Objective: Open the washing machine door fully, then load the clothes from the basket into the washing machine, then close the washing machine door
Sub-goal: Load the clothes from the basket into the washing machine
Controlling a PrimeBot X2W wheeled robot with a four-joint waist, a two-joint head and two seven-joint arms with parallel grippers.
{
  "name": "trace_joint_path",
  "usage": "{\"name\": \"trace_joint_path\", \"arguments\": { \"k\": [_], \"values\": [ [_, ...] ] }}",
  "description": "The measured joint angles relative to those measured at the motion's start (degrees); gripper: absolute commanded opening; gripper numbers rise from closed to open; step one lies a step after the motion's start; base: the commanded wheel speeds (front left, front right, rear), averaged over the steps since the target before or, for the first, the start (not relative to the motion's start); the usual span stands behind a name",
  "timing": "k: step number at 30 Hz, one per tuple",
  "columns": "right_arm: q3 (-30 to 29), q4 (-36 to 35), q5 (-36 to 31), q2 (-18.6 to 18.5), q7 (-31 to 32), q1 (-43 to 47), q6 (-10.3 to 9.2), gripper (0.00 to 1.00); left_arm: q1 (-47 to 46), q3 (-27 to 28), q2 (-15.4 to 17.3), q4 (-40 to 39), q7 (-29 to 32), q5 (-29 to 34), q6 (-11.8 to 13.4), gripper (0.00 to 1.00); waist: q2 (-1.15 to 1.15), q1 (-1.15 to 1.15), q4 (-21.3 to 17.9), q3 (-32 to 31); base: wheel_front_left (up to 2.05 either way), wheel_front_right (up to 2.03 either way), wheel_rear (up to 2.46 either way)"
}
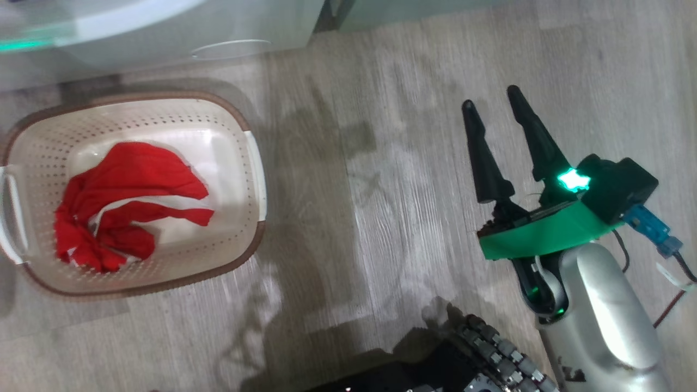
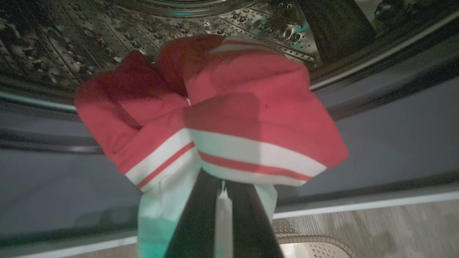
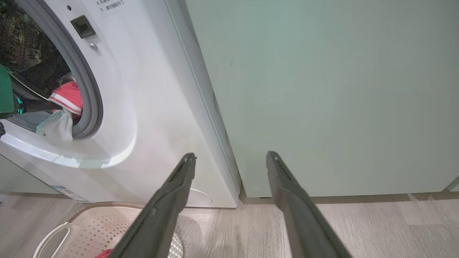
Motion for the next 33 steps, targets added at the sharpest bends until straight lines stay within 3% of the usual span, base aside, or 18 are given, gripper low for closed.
{"name": "trace_joint_path", "arguments": {
  "k": [6,9,16,21,30,32,33],
  "values": [
    [2.19,-0.47,2.04,0.01,0.00,-1.01,0.00,1.00,-7.08,0.21,4.80,-0.45,10.23,-0.64,-0.59,0.00,0.00,0.00,-2.47,1.98,0.00,0.00,0.00],
    [2.81,-0.52,3.36,0.00,0.00,-1.28,0.00,1.00,-9.51,0.88,7.06,-0.33,10.82,-0.10,0.13,0.00,0.00,0.00,-4.14,3.26,0.00,0.00,0.00],
    [3.89,-0.90,4.82,0.01,0.00,-1.61,0.00,1.00,-13.83,2.93,9.21,-0.13,-1.29,2.77,1.96,0.00,0.00,0.01,-7.67,6.33,0.00,0.00,0.00],
    [4.22,-1.12,4.88,0.01,0.00,-1.63,0.00,1.00,-14.12,3.00,9.14,2.65,-11.63,4.00,1.53,0.00,0.00,0.01,-8.58,7.86,0.00,0.00,0.00],
    [3.87,-1.13,4.67,0.02,0.00,-2.02,0.00,1.00,-12.37,3.13,7.11,10.14,-14.62,2.31,-0.30,0.00,0.00,0.00,-7.44,7.64,0.00,0.00,0.00],
    [3.72,-1.09,4.52,0.02,0.00,-2.03,0.00,1.00,-12.57,2.99,6.32,11.07,-14.30,1.58,-0.51,1.00,0.00,0.00,-6.96,7.27,0.00,0.00,0.00],
    [3.66,-1.04,4.20,0.02,0.00,-2.03,0.00,1.00,-12.57,2.78,5.92,11.56,-14.13,1.37,-0.51,1.00,0.00,0.00,-6.71,7.00,0.00,0.00,0.00]
  ]
}}
